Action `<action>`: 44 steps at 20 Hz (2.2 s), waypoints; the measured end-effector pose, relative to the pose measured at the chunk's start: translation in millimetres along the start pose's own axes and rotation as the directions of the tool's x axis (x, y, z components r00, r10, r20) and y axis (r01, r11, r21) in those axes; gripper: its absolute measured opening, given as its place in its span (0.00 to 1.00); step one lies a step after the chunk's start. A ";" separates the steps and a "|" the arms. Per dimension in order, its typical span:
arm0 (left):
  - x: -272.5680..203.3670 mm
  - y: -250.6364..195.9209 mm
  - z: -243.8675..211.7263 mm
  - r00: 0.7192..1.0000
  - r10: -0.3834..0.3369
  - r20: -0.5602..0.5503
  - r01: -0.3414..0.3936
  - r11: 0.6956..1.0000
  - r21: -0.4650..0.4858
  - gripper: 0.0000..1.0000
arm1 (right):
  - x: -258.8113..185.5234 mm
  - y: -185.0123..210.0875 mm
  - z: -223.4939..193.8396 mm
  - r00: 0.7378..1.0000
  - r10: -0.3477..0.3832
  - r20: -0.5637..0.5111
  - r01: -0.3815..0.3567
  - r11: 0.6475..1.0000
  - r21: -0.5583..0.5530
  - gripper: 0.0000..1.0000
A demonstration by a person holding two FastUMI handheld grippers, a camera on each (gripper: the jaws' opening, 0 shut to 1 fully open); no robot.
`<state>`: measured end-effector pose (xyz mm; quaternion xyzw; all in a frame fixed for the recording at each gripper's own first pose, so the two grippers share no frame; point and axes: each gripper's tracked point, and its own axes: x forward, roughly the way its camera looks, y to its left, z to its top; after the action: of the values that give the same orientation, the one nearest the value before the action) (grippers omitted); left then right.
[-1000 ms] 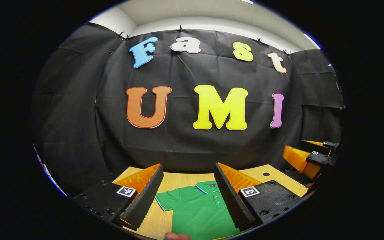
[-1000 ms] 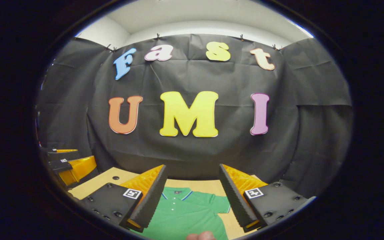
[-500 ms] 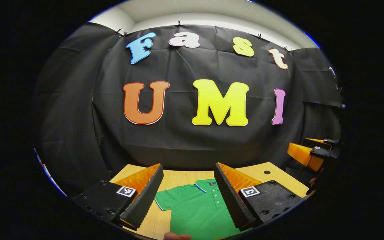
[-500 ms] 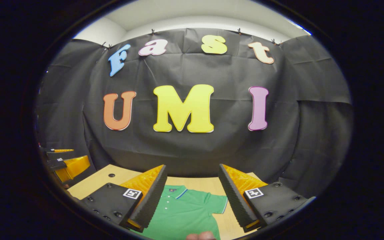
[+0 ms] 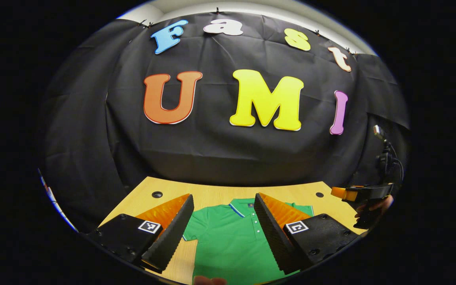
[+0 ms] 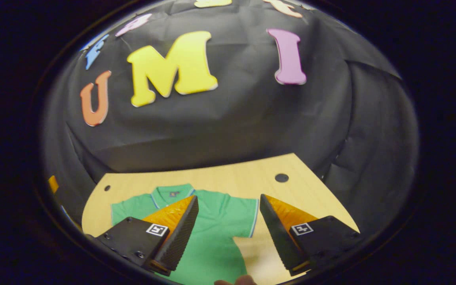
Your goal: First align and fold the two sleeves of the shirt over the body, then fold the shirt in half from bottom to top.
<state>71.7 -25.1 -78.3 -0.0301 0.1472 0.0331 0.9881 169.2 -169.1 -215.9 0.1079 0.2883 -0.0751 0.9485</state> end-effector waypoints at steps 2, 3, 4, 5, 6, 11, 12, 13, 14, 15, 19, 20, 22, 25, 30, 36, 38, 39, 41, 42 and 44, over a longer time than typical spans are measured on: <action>3.8 1.3 -8.4 1.000 0.009 -0.029 -0.010 1.000 -0.010 0.98 | 41.7 -17.8 -22.0 0.997 -0.029 -0.073 0.029 1.000 0.001 0.98; 5.6 2.4 -11.1 0.999 0.018 -0.041 -0.019 1.000 -0.007 0.99 | 59.7 -24.3 -33.1 0.993 -0.039 -0.109 0.039 0.999 -0.003 0.98; 8.2 3.7 -15.1 0.998 0.026 -0.053 -0.026 1.000 -0.003 0.99 | 77.7 -26.4 -44.6 0.989 -0.043 -0.139 0.044 0.999 -0.001 0.94; 9.6 4.4 -19.1 0.997 0.033 -0.065 -0.033 0.999 -0.001 0.99 | 90.0 -29.6 -51.7 0.987 -0.047 -0.155 0.048 0.999 0.003 0.98; 12.0 4.1 -26.0 0.996 0.038 -0.082 -0.039 0.999 -0.002 0.98 | 102.1 -33.2 -58.4 0.985 -0.052 -0.168 0.054 0.999 0.008 0.94; 16.9 5.0 -49.8 0.987 0.054 -0.152 -0.057 0.998 -0.015 0.99 | 141.4 -41.9 -84.8 0.974 -0.080 -0.210 0.077 0.997 -0.022 0.92; 18.5 6.8 -50.6 0.986 0.058 -0.156 -0.061 0.998 -0.012 0.99 | 145.8 -43.2 -87.3 0.974 -0.084 -0.211 0.081 0.996 -0.022 0.92; 19.8 9.2 -53.0 0.985 0.065 -0.160 -0.067 0.998 -0.009 0.99 | 148.9 -43.6 -90.0 0.972 -0.087 -0.216 0.084 0.996 -0.021 0.87; 21.0 11.8 -56.4 0.983 0.075 -0.168 -0.078 0.997 -0.008 0.99 | 152.0 -43.8 -93.4 0.971 -0.090 -0.220 0.087 0.996 -0.023 0.82; 22.4 12.8 -59.5 0.981 0.079 -0.178 -0.083 0.996 -0.014 0.99 | 154.3 -45.5 -96.0 0.969 -0.095 -0.226 0.091 0.996 -0.027 0.82; 23.9 19.6 -66.1 0.977 0.086 -0.196 -0.097 0.994 -0.047 0.99 | 159.9 -49.0 -103.0 0.968 -0.108 -0.226 0.099 0.994 -0.050 0.81; 23.0 20.9 -65.7 0.977 0.087 -0.194 -0.098 0.994 -0.050 0.99 | 157.5 -47.1 -100.6 0.972 -0.100 -0.213 0.090 0.994 -0.053 0.76; 21.1 23.3 -66.3 0.977 0.090 -0.193 -0.103 0.993 -0.059 0.99 | 160.1 -43.0 -103.5 0.976 -0.086 -0.201 0.077 0.996 -0.051 0.63; 17.8 25.6 -69.6 0.976 0.091 -0.200 -0.108 0.992 -0.073 0.99 | 158.8 -43.0 -104.4 0.976 -0.096 -0.195 0.087 0.995 -0.052 0.42; 11.5 34.7 -68.5 0.975 0.109 -0.191 -0.125 0.989 -0.076 1.00 | 159.4 -37.7 -103.1 0.981 -0.078 -0.180 0.070 0.996 -0.052 0.12; 3.1 46.7 -69.9 0.975 0.133 -0.180 -0.147 0.987 -0.067 0.99 | 152.8 -32.7 -94.0 0.975 -0.096 -0.200 0.091 0.995 -0.031 0.00; 0.6 53.1 -70.7 0.974 0.141 -0.176 -0.154 0.986 -0.064 0.99 | 144.7 -26.8 -77.6 0.981 -0.098 -0.165 0.090 0.994 -0.057 0.01; -0.8 56.2 -71.2 0.974 0.145 -0.172 -0.158 0.985 -0.067 0.99 | 140.0 -19.9 -66.8 0.985 -0.095 -0.143 0.085 0.994 -0.072 0.01; -3.2 64.8 -72.9 0.974 0.156 -0.167 -0.171 0.983 -0.074 0.99 | 130.5 -4.2 -51.3 0.990 -0.090 -0.106 0.077 0.990 -0.118 0.01; -5.1 72.4 -72.6 0.973 0.166 -0.159 -0.180 0.980 -0.080 0.99 | 126.7 5.3 -47.1 0.992 -0.084 -0.095 0.070 0.988 -0.140 0.01; -10.8 85.8 -71.1 0.971 0.187 -0.146 -0.202 0.974 -0.097 0.99 | 120.8 28.7 -44.3 0.994 -0.064 -0.084 0.048 0.982 -0.180 0.01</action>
<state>34.5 54.9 -147.3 -0.0728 0.2141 0.1360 0.9646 250.9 -140.1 -315.2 0.0179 0.3389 -0.0709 0.9380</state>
